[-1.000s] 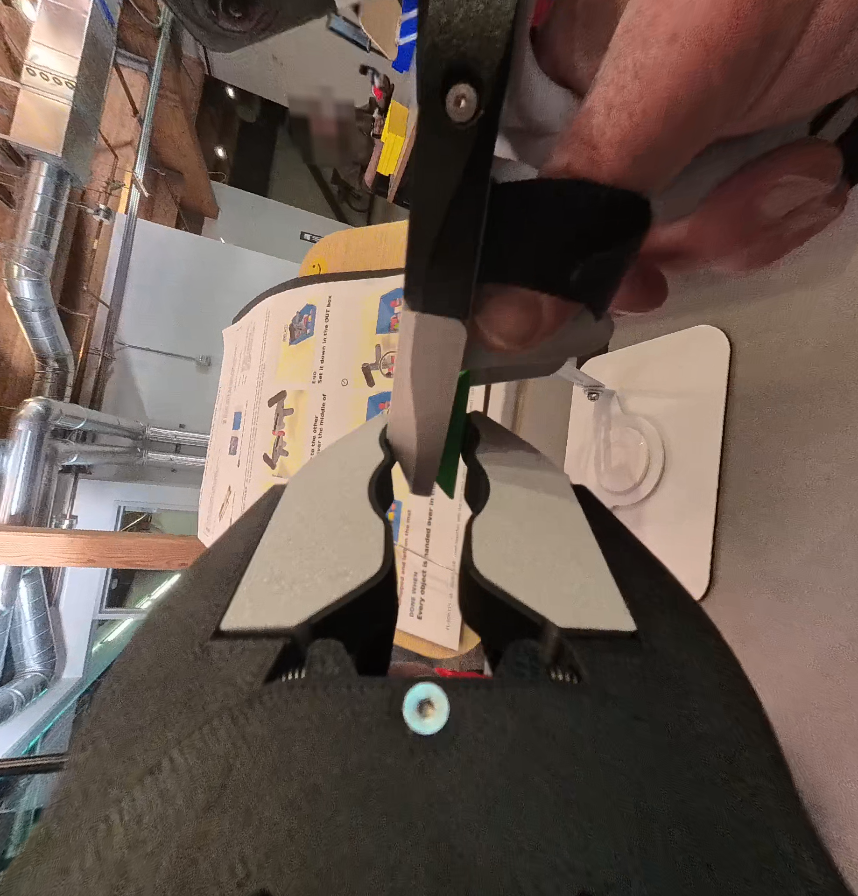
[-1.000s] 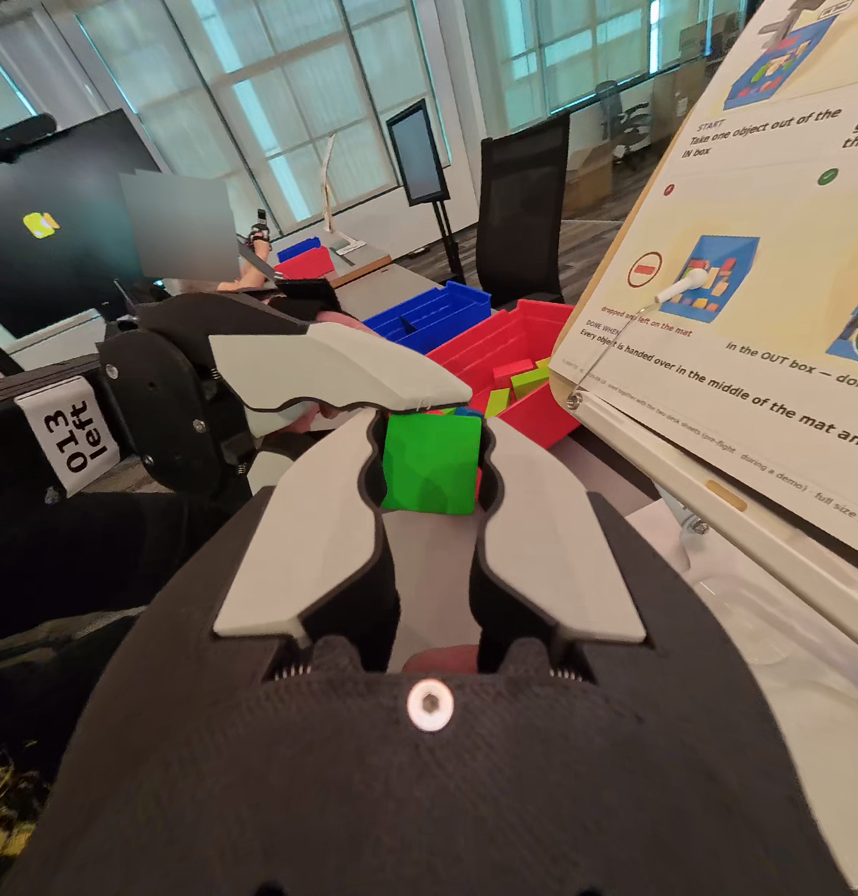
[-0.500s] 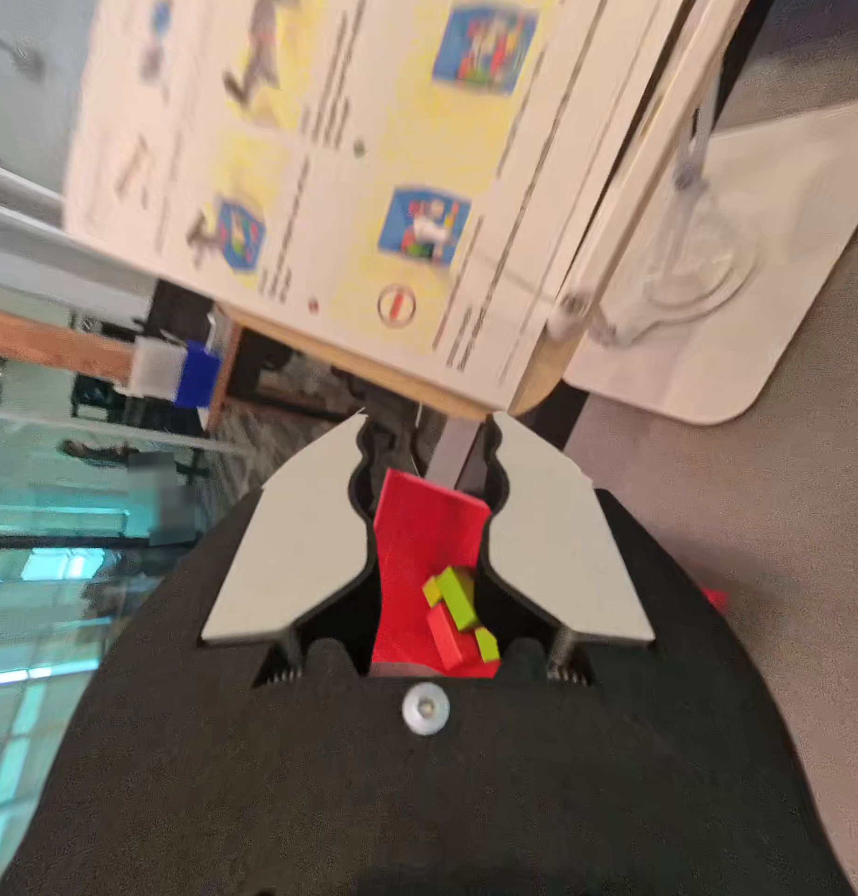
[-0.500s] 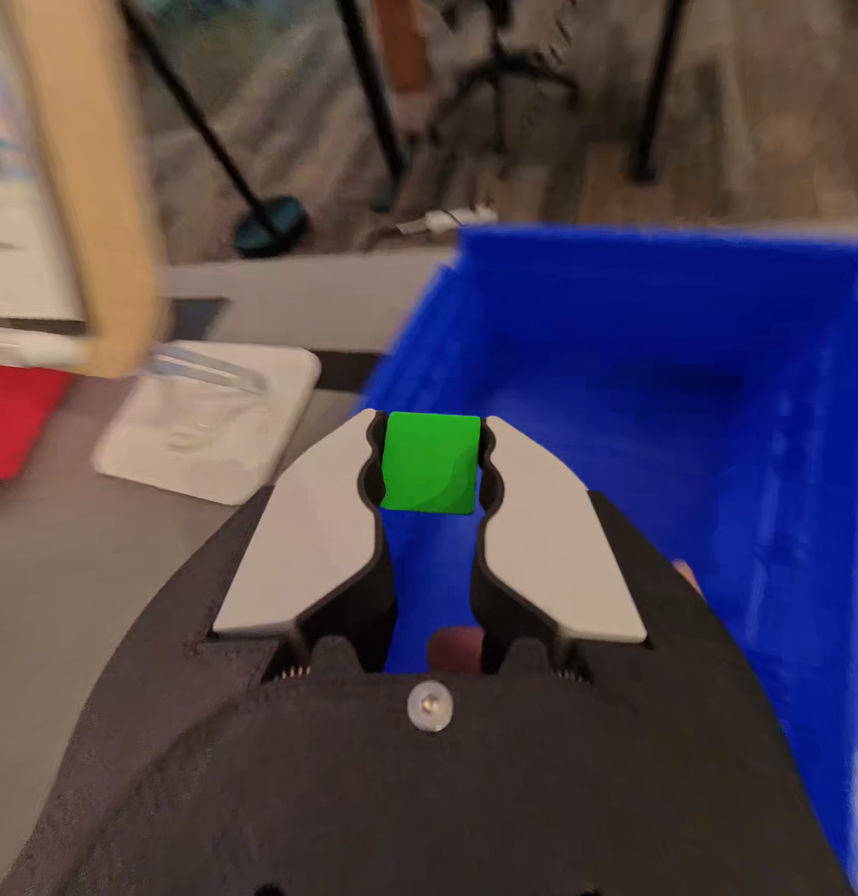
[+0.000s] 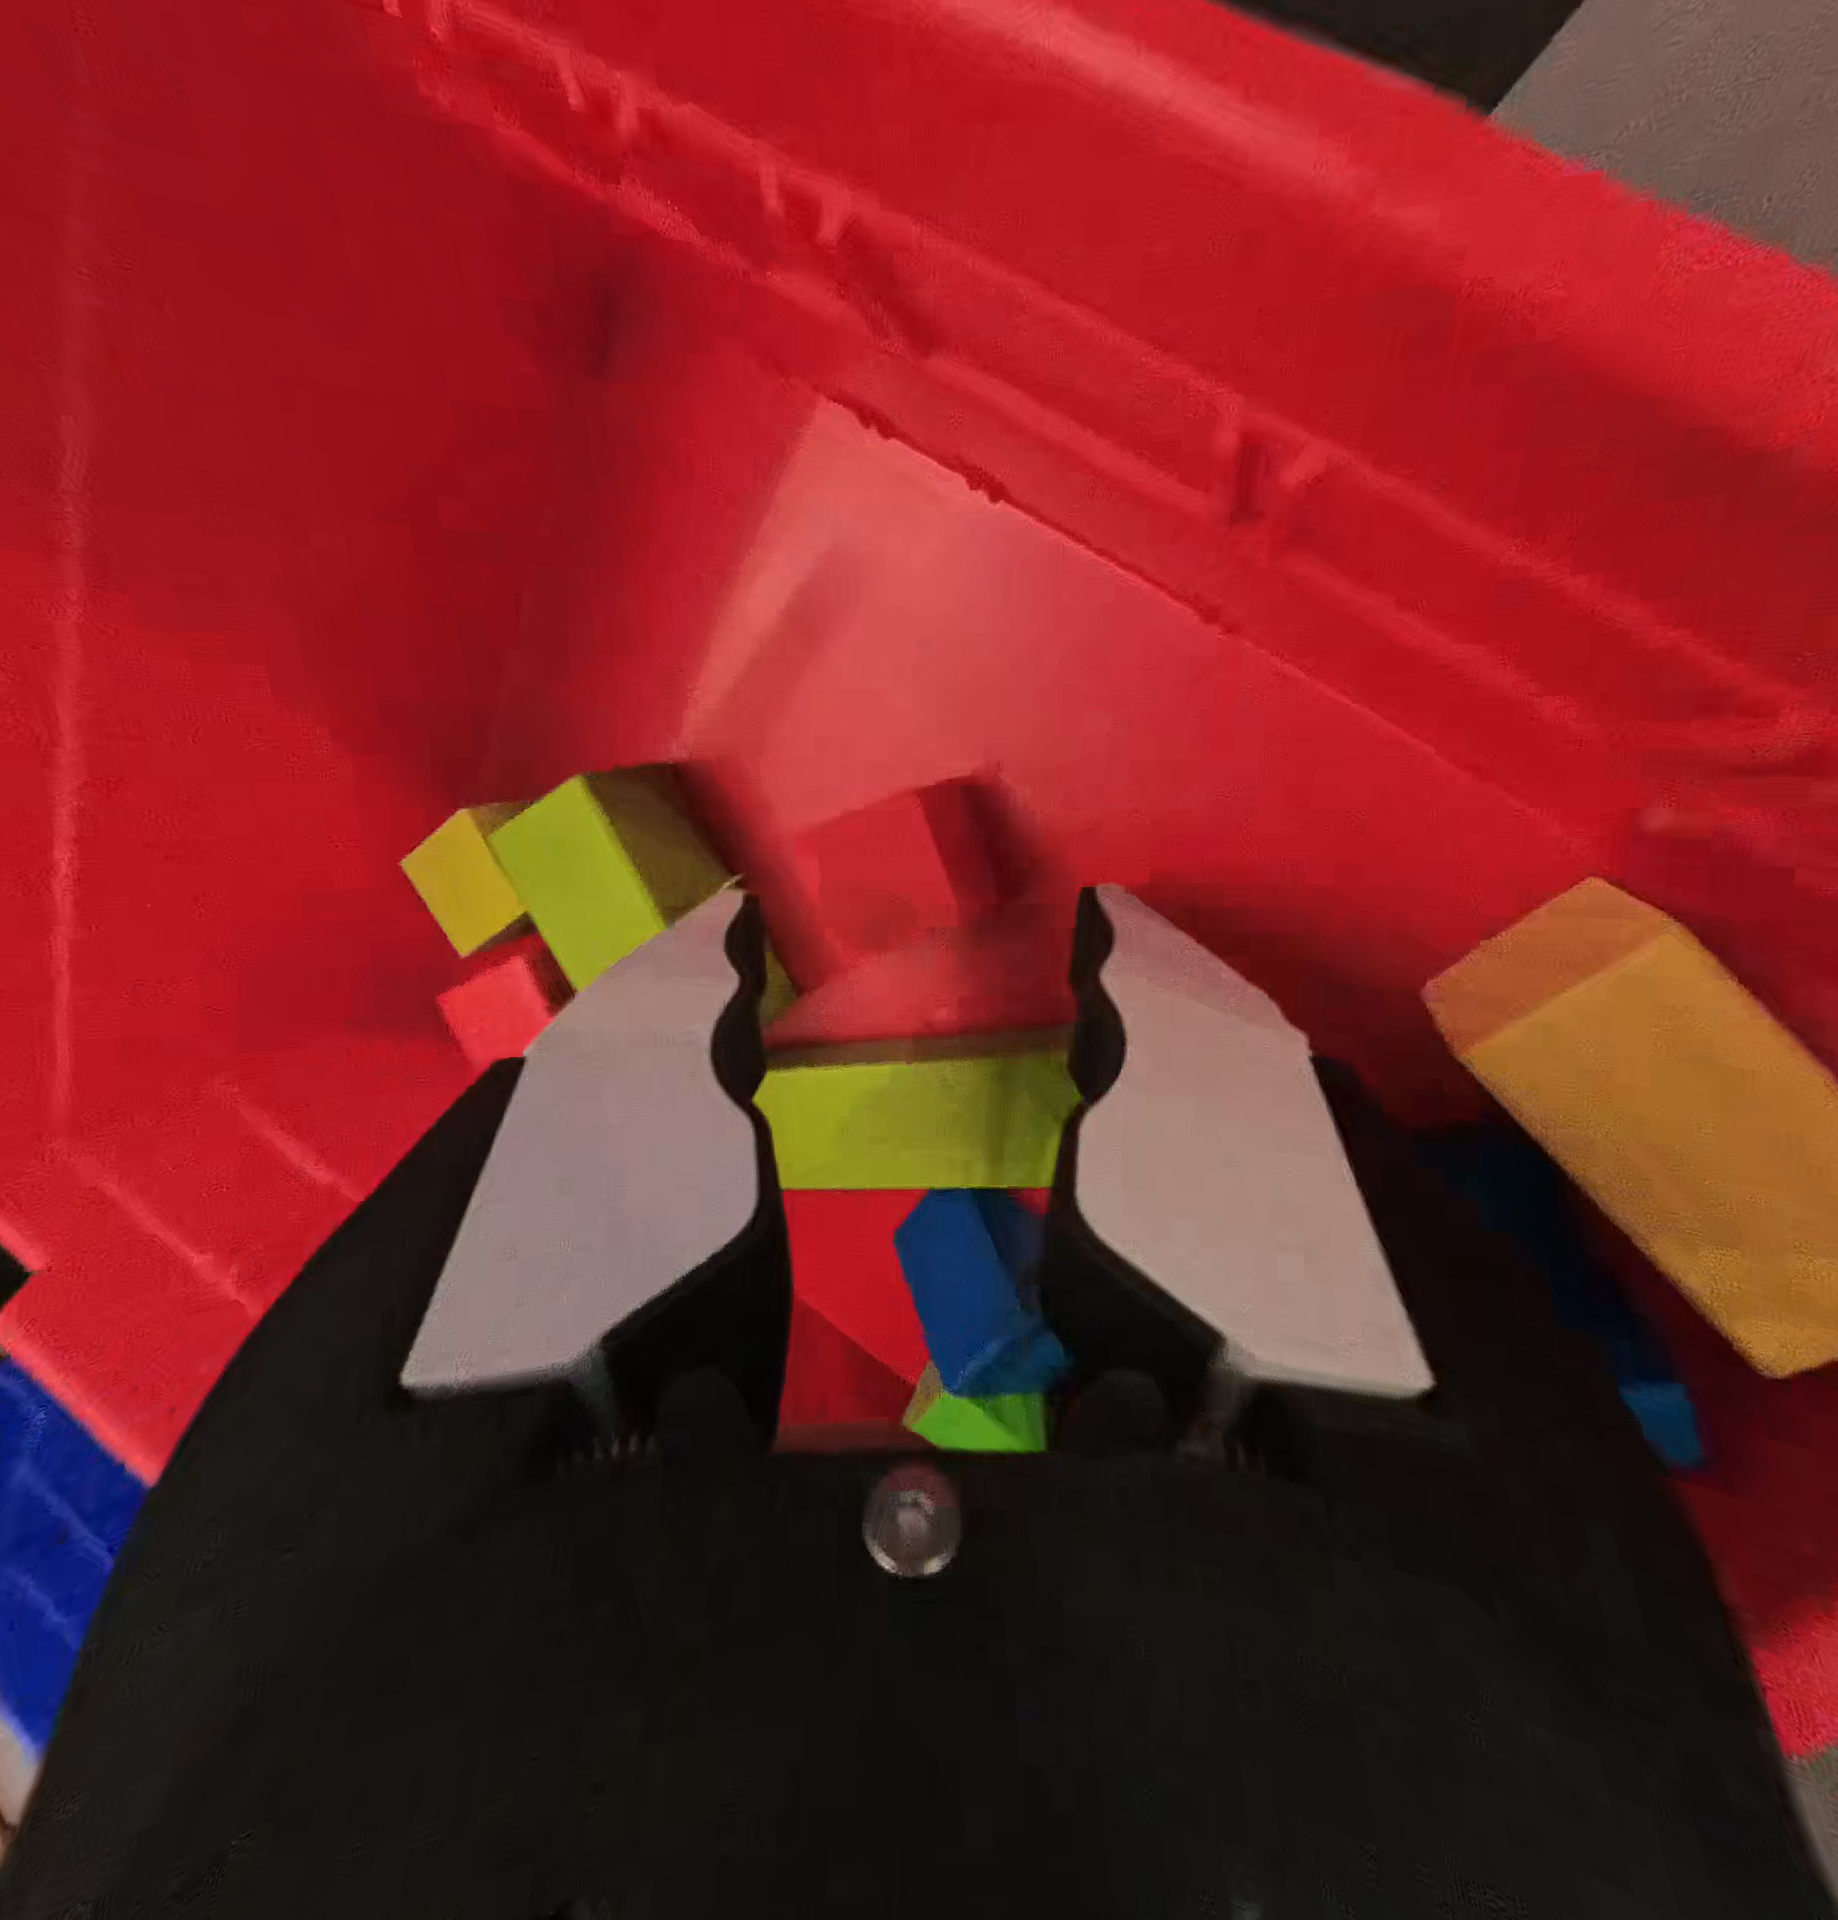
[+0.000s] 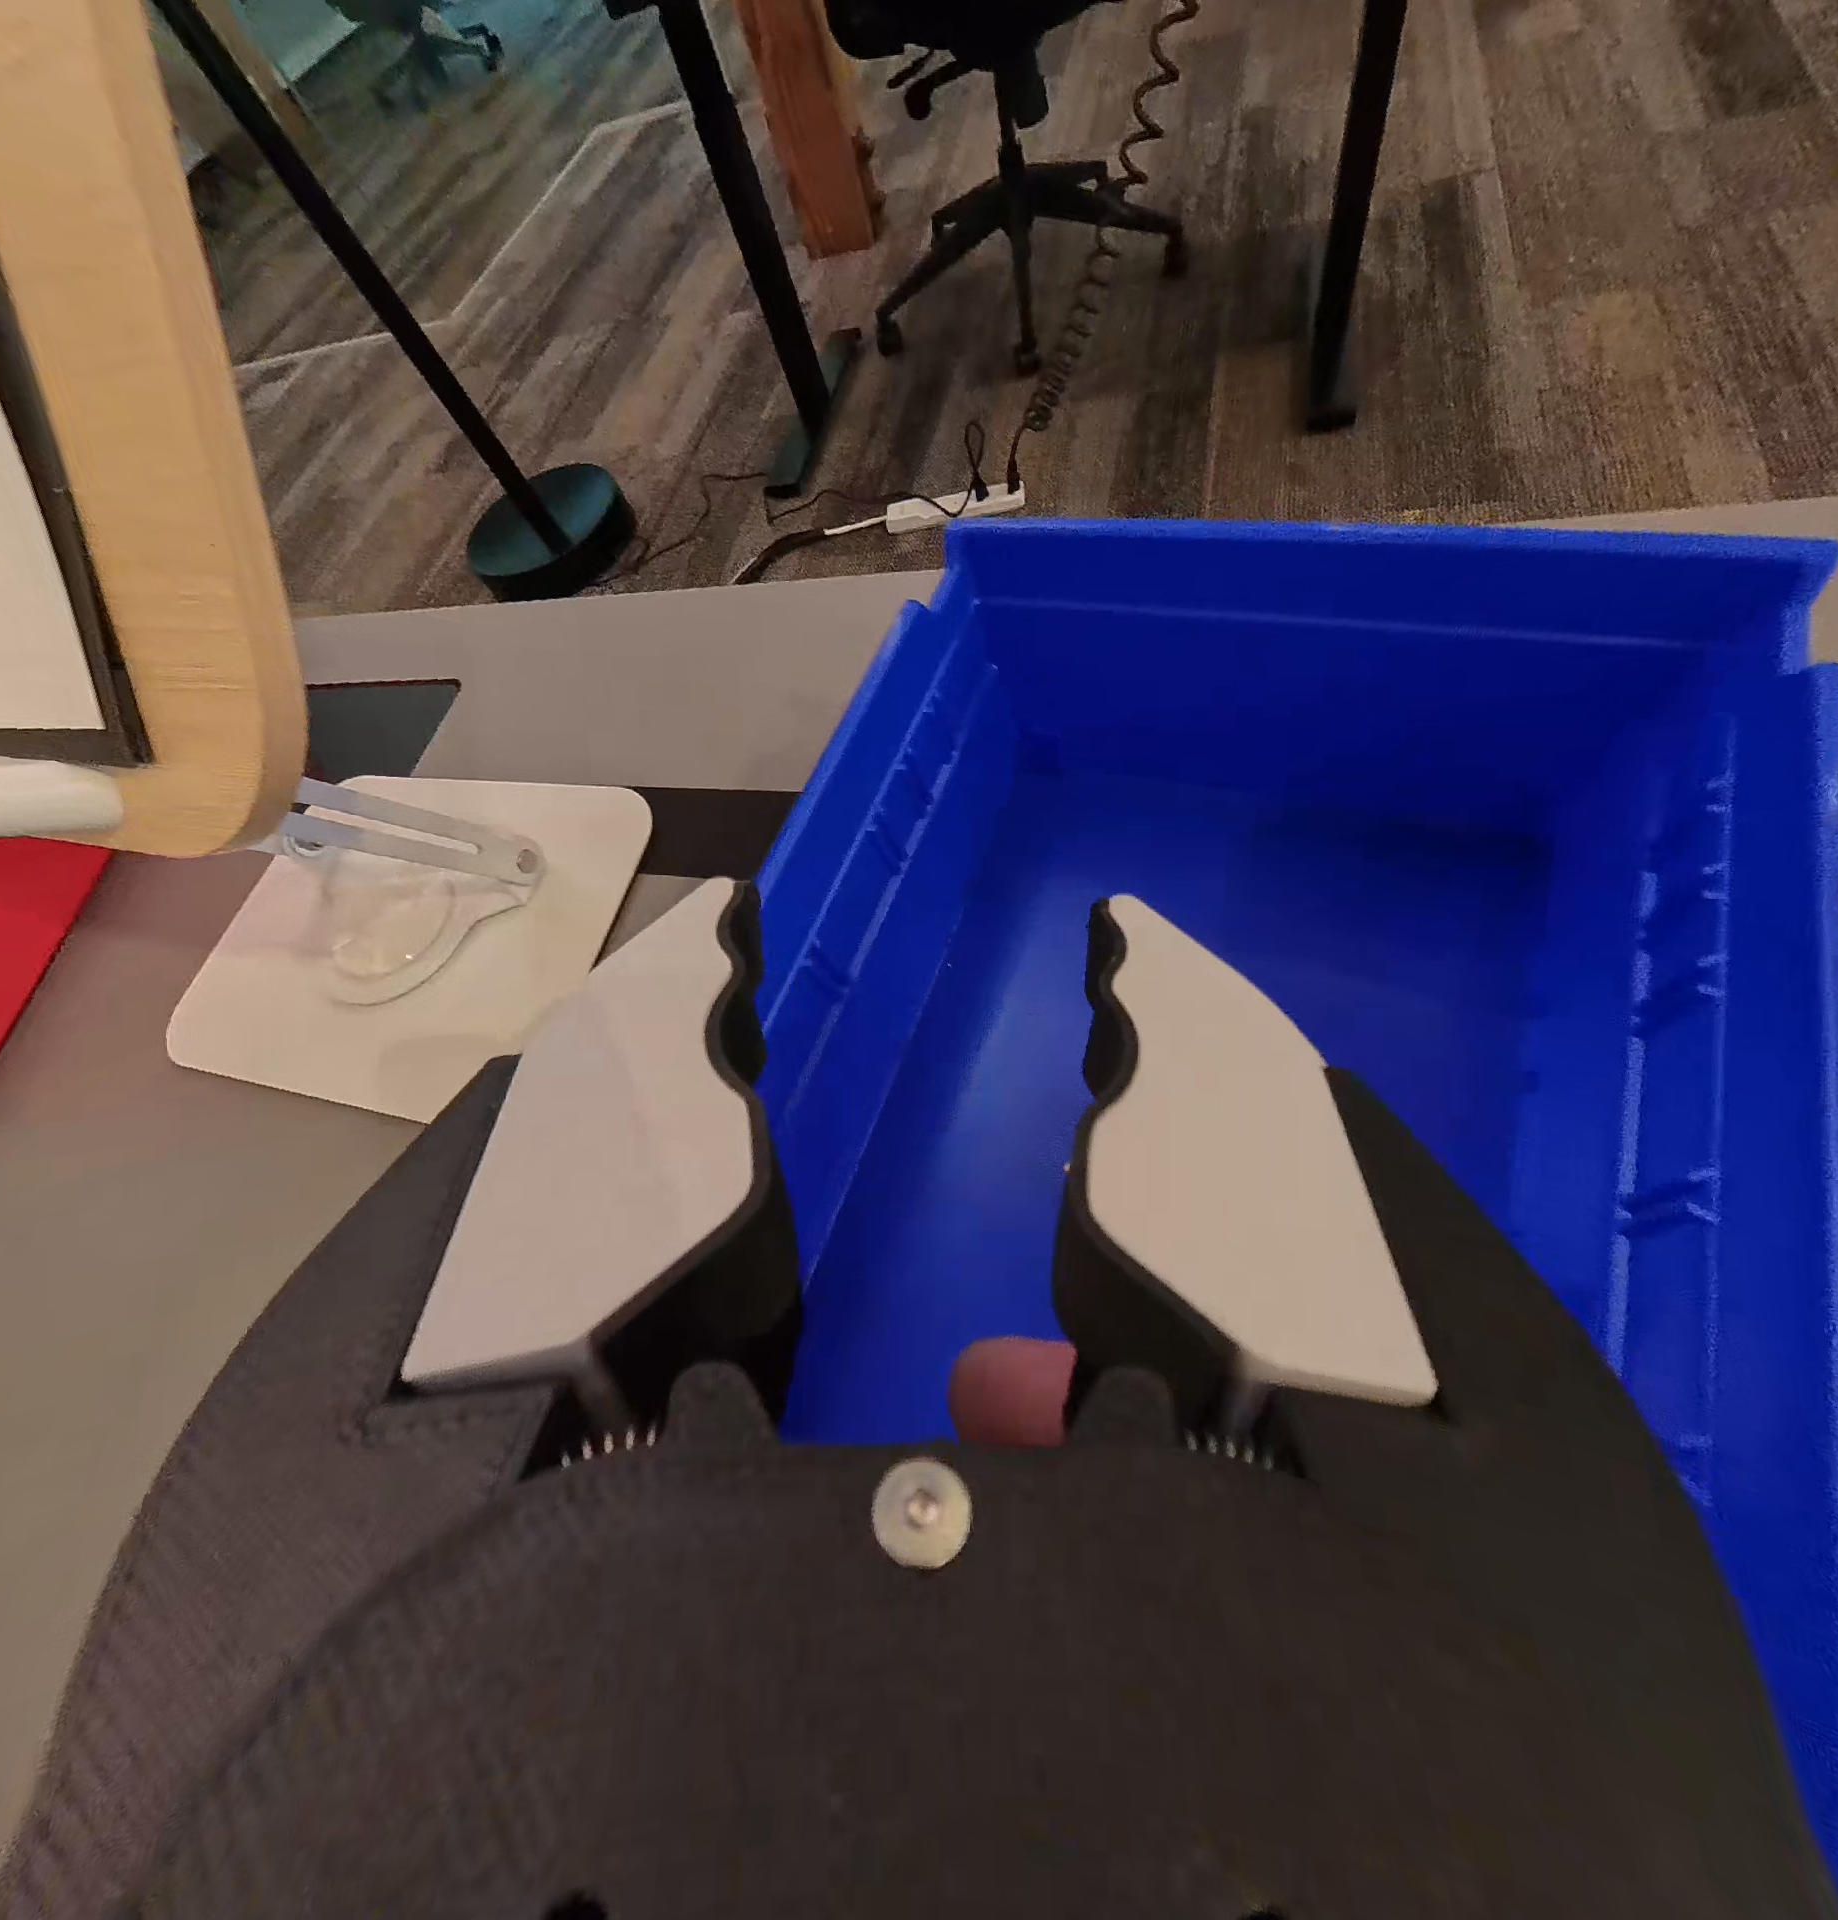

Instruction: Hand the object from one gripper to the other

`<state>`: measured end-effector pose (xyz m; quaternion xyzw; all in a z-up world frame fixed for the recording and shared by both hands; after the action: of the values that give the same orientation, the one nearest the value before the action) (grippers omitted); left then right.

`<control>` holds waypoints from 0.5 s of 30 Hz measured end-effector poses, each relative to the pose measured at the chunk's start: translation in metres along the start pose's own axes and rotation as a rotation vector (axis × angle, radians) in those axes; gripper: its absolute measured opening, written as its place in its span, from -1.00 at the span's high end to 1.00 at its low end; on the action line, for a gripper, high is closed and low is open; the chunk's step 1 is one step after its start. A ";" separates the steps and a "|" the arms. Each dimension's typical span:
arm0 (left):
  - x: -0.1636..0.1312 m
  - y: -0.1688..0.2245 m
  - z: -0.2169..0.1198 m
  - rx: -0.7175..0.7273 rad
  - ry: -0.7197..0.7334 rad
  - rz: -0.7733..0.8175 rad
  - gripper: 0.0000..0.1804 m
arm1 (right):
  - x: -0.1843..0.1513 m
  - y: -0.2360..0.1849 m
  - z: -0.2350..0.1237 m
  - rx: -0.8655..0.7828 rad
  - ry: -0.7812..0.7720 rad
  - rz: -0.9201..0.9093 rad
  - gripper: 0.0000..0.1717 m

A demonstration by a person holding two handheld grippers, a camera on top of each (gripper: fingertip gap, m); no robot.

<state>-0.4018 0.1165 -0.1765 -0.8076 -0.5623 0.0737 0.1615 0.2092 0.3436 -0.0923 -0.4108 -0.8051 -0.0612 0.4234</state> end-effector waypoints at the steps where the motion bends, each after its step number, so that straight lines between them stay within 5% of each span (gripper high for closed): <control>1: 0.000 -0.001 0.007 -0.015 -0.016 -0.024 0.39 | 0.001 -0.003 0.000 0.004 0.002 -0.009 0.32; 4: 0.003 -0.005 0.019 -0.057 0.009 -0.104 0.62 | 0.005 -0.010 -0.001 0.003 0.010 -0.034 0.33; 8: 0.002 -0.014 0.013 -0.029 0.066 -0.124 0.65 | 0.018 -0.033 -0.019 0.024 0.090 -0.120 0.38; 11: 0.007 -0.022 -0.036 0.021 0.238 -0.131 0.65 | 0.034 -0.078 -0.043 0.215 0.177 -0.225 0.39; 15: 0.019 0.006 -0.155 0.176 0.679 0.056 0.65 | 0.040 -0.165 -0.069 0.714 0.188 -0.338 0.34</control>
<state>-0.3431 0.1051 -0.0323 -0.7843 -0.4455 -0.1465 0.4061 0.1227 0.2298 0.0218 -0.0926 -0.7898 0.1162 0.5951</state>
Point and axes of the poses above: each gripper's, where its closed fingertips meet, z out along the fingers, x out of its top, y = z × x across the jaws, the point moved 7 cm from there along -z, back along the fingers, and after that the axes turned 12 degrees about -y, right-handed, at the moved point
